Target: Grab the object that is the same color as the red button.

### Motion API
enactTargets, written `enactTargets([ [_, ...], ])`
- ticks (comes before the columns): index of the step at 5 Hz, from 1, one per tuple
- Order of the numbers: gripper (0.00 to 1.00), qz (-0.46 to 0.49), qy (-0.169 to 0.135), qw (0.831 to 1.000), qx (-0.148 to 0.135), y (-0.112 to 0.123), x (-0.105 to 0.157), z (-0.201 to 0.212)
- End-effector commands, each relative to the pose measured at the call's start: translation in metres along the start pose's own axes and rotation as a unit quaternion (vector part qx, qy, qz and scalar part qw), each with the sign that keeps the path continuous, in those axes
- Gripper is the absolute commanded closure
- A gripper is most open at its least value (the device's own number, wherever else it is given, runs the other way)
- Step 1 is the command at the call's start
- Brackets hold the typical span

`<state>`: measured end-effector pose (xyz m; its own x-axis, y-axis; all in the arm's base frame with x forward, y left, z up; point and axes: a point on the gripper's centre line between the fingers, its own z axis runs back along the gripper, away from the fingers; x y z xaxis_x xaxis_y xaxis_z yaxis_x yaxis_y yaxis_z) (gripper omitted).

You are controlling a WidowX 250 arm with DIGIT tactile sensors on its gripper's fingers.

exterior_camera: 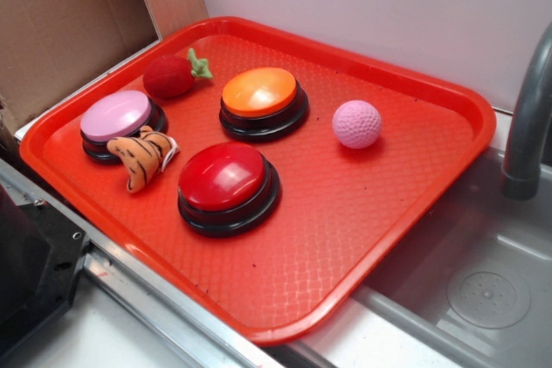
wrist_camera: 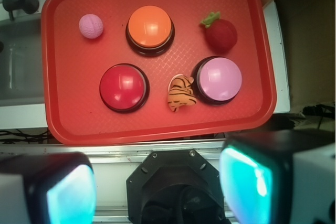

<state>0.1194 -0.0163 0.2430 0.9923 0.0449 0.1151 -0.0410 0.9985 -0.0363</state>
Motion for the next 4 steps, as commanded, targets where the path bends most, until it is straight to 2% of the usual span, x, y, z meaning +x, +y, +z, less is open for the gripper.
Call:
enactTargets([
  [1,0.0,0.0,0.0,1.0,0.0,0.0,0.0,0.0],
  [3,0.0,0.092,-0.017,0.996,0.007,0.024,0.04,-0.031],
  [4,0.0,0.152,-0.031,0.988,0.014,0.038,0.057,-0.049],
])
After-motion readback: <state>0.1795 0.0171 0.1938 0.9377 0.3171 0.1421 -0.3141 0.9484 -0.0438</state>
